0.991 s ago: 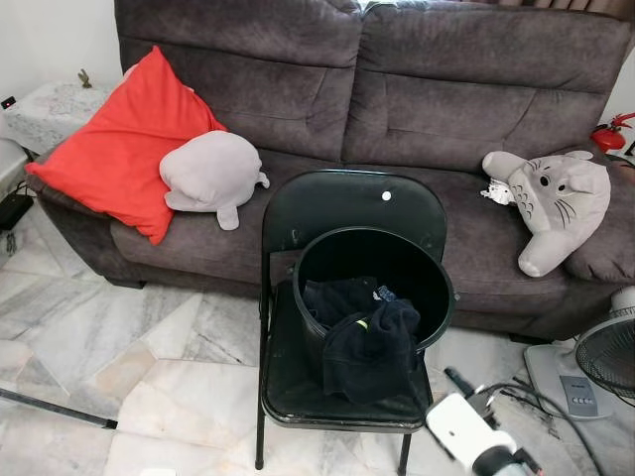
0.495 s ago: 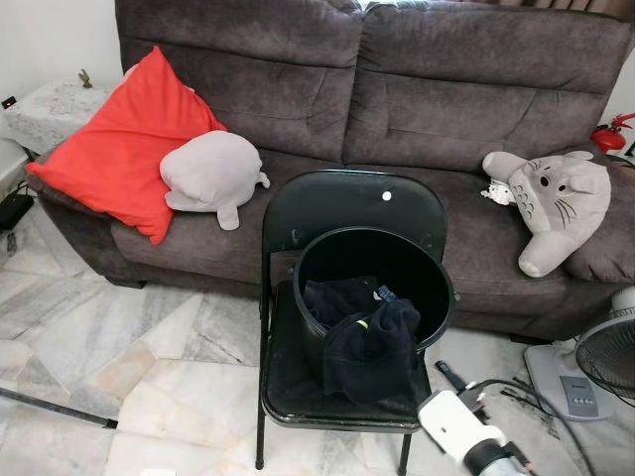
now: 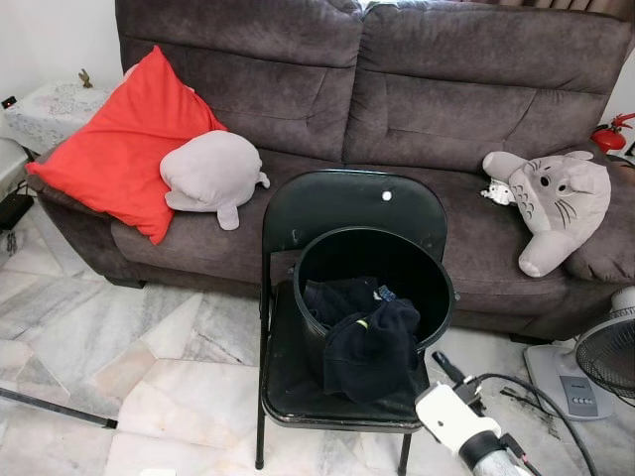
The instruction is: Hang hanger
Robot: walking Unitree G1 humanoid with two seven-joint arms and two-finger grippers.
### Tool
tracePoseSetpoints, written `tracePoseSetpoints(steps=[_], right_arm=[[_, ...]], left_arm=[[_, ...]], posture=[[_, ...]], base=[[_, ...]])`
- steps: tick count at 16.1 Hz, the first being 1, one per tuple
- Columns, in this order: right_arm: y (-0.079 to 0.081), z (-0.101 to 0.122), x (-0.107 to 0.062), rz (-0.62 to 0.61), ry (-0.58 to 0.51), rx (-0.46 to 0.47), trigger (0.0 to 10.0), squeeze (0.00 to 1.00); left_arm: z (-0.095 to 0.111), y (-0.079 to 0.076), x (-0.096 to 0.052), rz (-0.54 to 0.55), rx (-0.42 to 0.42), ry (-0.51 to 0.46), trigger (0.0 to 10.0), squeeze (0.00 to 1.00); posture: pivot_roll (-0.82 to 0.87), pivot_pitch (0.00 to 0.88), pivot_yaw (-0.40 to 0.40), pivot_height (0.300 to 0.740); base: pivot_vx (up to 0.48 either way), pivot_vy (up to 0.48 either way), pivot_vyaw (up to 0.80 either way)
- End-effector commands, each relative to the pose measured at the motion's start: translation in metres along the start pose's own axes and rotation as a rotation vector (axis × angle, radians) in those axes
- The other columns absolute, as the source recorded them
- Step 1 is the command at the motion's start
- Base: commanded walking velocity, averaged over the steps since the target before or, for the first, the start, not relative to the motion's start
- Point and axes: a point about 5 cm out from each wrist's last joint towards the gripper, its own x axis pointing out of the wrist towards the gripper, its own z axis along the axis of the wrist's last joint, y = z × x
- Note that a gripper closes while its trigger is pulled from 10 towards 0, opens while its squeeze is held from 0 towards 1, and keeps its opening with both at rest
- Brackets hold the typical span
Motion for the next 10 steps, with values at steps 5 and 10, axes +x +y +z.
tracePoseSetpoints(steps=[5, 10], right_arm=[[0.001, 0.013, 0.002, 0.017, -0.086, -0.039, 10.0, 0.00], [-0.006, 0.019, 0.006, -0.017, -0.113, -0.034, 10.0, 0.00]], left_arm=[[-0.008, 0.000, -0.002, 0.005, 0.007, 0.031, 10.0, 0.00], [-0.008, -0.001, -0.002, 0.004, 0.007, 0.033, 10.0, 0.00]], posture=[[-0.05, 0.124, -0.033, 0.740], [-0.05, 0.126, -0.035, 0.740]], base=[[0.000, 0.000, 0.00], [0.000, 0.000, 0.00]])
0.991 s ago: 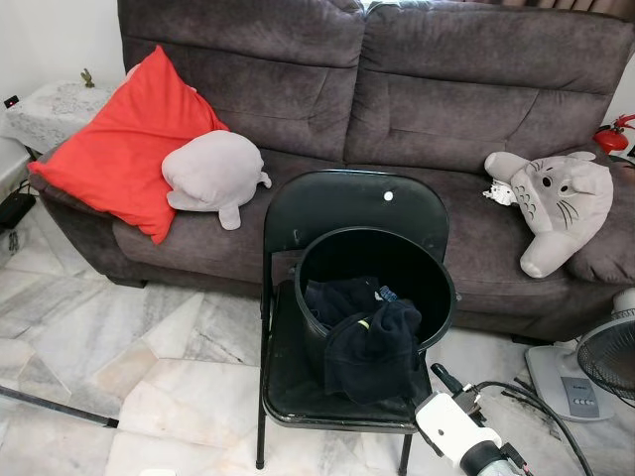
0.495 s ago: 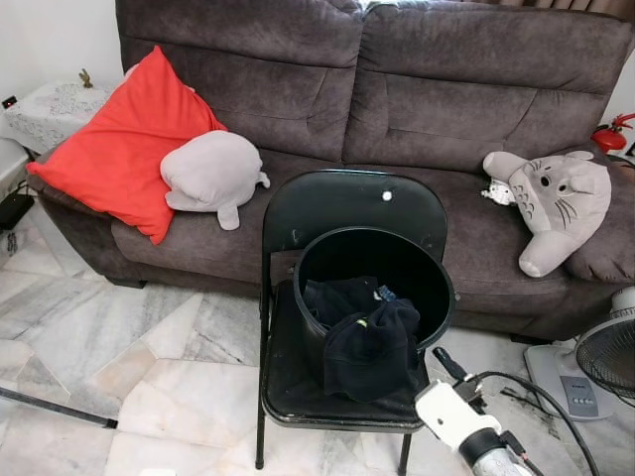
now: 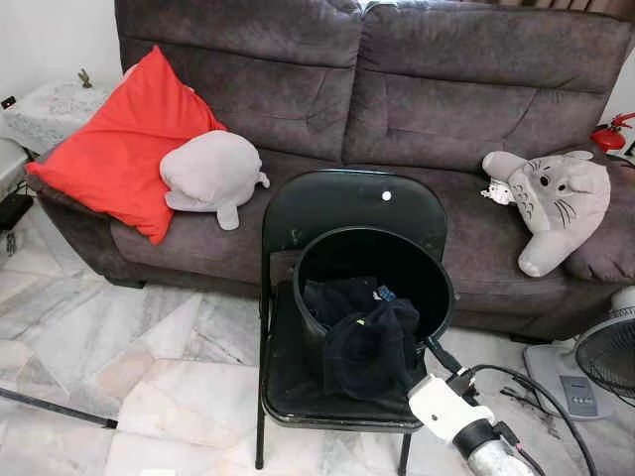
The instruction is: Hang hanger
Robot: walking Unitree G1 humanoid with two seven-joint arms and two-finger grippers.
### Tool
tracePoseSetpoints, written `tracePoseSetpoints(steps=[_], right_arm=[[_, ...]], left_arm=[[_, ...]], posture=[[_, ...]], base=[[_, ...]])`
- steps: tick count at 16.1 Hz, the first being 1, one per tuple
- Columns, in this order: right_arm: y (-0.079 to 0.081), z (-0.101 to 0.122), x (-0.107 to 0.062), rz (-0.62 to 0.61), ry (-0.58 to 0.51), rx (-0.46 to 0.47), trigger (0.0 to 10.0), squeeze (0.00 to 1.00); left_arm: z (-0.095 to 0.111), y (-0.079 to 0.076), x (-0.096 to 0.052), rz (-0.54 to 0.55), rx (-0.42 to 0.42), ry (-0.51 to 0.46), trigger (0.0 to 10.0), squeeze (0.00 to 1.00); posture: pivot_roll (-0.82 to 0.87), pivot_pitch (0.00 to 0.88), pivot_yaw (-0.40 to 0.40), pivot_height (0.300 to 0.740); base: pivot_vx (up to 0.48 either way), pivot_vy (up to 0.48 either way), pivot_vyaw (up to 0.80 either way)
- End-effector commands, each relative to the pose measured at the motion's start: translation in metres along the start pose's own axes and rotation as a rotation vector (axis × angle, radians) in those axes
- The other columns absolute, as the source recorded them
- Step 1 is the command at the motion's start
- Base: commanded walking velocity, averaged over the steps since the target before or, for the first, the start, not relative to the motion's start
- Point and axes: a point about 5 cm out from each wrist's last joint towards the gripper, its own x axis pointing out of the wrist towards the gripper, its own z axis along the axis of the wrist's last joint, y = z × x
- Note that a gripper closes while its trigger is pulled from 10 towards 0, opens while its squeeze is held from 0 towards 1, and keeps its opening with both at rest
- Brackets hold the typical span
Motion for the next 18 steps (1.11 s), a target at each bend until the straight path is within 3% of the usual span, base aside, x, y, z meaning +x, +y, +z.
tracePoseSetpoints(steps=[1, 8, 10, 12, 14, 15, 16, 18], right_arm=[[-0.003, 0.003, 0.002, -0.017, -0.019, 0.003, 10.0, 0.00], [-0.009, 0.011, 0.020, -0.039, -0.076, -0.045, 10.0, 0.00], [-0.011, 0.009, 0.025, -0.066, -0.057, 0.027, 10.0, 0.00], [-0.013, 0.005, 0.031, -0.108, -0.019, 0.187, 10.0, 0.00], [-0.015, 0.006, 0.036, -0.127, -0.030, 0.227, 10.0, 0.00], [-0.015, 0.007, 0.037, -0.130, -0.038, 0.254, 4.2, 0.00], [-0.016, 0.008, 0.038, -0.142, -0.045, 0.291, 0.0, 0.00], [-0.017, 0.011, 0.040, -0.146, -0.055, 0.296, 0.0, 0.00]], left_arm=[[-0.008, -0.001, -0.002, 0.003, 0.007, 0.032, 10.0, 0.00], [-0.007, -0.003, -0.002, 0.001, 0.007, 0.029, 10.0, 0.00], [-0.008, -0.002, -0.002, 0.002, 0.007, 0.029, 10.0, 0.00], [-0.008, -0.002, -0.002, 0.004, 0.010, 0.031, 10.0, 0.00], [-0.008, -0.001, -0.002, 0.003, 0.013, 0.032, 10.0, 0.00], [-0.008, -0.002, -0.002, 0.003, 0.014, 0.032, 10.0, 0.00], [-0.008, -0.002, -0.002, 0.003, 0.014, 0.031, 10.0, 0.00], [-0.007, -0.002, -0.002, 0.000, 0.020, 0.029, 10.0, 0.00]], posture=[[-0.05, 0.126, -0.034, 0.740], [-0.05, 0.127, -0.030, 0.740], [-0.04, 0.129, -0.029, 0.740], [-0.04, 0.130, -0.028, 0.740], [-0.04, 0.131, -0.026, 0.740], [-0.04, 0.131, -0.027, 0.740], [-0.04, 0.131, -0.027, 0.740], [-0.03, 0.132, -0.027, 0.740]], base=[[0.000, 0.000, 0.00], [0.000, 0.000, 0.00], [0.000, 0.000, 0.00], [0.000, 0.000, 0.00], [0.000, 0.000, 0.00], [0.000, 0.000, 0.00], [0.000, 0.000, 0.00], [0.000, 0.000, 0.00]])
